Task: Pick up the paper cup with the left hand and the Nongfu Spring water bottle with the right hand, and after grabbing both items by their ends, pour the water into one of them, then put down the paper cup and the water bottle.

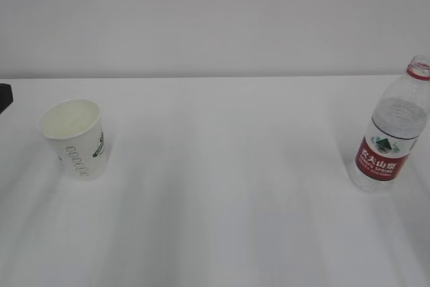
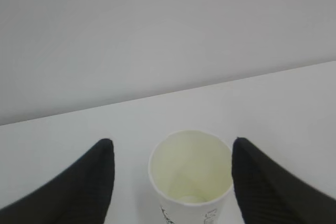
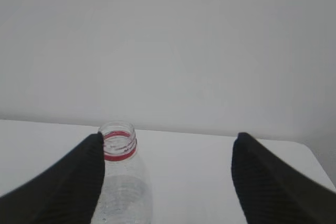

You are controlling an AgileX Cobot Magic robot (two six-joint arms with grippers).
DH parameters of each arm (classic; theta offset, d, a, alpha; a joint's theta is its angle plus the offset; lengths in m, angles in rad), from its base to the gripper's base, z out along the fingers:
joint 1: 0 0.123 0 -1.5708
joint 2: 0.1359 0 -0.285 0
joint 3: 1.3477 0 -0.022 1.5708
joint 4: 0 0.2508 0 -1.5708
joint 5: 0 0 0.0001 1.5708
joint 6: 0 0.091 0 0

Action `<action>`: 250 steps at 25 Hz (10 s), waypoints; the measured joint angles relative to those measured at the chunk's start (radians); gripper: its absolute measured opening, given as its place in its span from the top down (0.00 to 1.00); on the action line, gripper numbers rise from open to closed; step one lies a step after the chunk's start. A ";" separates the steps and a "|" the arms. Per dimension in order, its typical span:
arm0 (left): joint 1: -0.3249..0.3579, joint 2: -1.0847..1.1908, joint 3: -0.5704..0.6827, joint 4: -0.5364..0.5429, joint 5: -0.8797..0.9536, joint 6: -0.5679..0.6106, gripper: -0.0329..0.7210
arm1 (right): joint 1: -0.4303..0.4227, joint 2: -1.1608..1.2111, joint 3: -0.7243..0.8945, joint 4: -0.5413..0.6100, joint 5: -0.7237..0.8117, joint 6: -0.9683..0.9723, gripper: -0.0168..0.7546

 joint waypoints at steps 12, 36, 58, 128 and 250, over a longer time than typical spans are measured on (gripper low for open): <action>0.000 0.138 0.040 -0.001 -0.157 0.000 0.29 | 0.000 0.139 0.002 -0.045 -0.076 0.089 0.24; 0.000 0.414 0.237 0.015 -0.664 0.000 0.30 | 0.000 0.452 0.233 -0.166 -0.570 0.237 0.24; 0.000 0.617 0.289 0.022 -0.749 0.000 0.30 | 0.000 0.690 0.287 -0.145 -0.792 0.164 0.24; 0.000 0.617 0.246 0.082 -0.751 0.000 0.17 | 0.000 1.137 -0.078 -0.077 -0.845 0.109 0.19; 0.000 0.828 0.126 0.074 -0.756 0.000 0.08 | 0.000 0.872 0.130 -0.036 -0.785 0.124 0.43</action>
